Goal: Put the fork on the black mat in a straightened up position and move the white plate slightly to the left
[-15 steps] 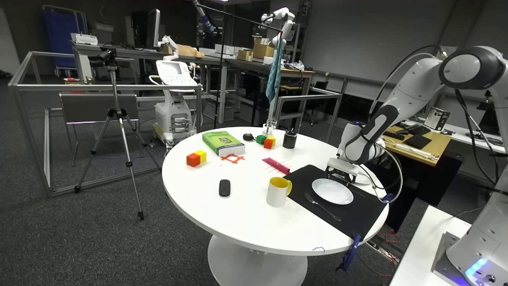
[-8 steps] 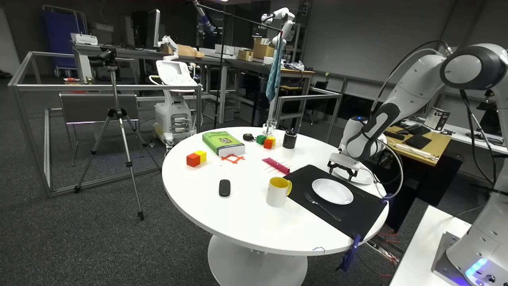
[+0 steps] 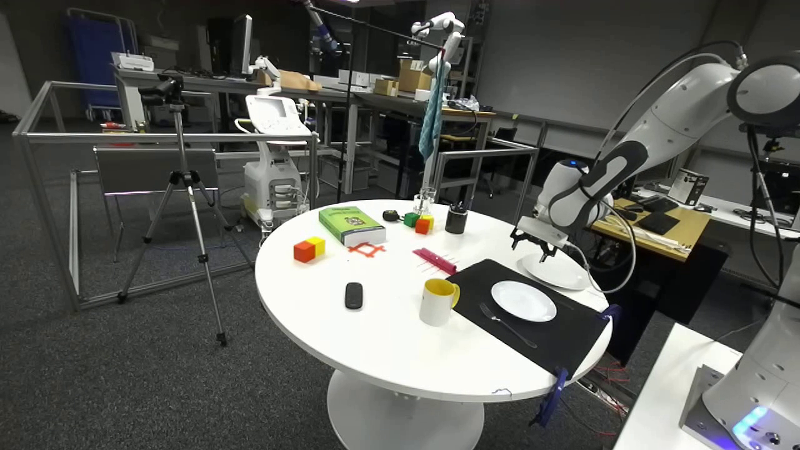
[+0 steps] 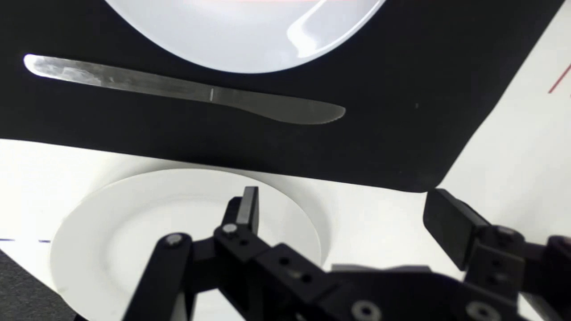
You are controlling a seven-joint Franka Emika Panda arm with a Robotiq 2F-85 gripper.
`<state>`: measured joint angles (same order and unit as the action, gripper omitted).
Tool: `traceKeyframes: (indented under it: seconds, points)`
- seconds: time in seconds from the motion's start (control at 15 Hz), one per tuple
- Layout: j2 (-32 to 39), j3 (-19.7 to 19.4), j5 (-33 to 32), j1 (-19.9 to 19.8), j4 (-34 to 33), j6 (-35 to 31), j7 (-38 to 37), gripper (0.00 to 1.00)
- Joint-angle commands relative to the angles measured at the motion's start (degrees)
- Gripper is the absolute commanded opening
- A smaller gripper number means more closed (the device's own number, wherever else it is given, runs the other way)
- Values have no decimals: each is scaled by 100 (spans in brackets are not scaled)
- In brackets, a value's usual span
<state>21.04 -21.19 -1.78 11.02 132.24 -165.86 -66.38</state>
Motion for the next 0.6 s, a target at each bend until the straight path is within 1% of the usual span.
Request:
traceKeyframes:
  seconds: [0.0, 0.2, 0.33, 0.47, 0.53]
  points:
    - [-707, 98, -304, 66, 295, 97, 183, 100]
    - [-1118, 617, -225, -193, 410, 250, 682, 100]
    - [-1364, 1050, 26, -402, 507, 363, 1272, 100]
    - [-1609, 1493, 471, -597, 589, 577, 1962, 100]
    - [-1723, 1640, 685, -660, 606, 753, 2285, 100]
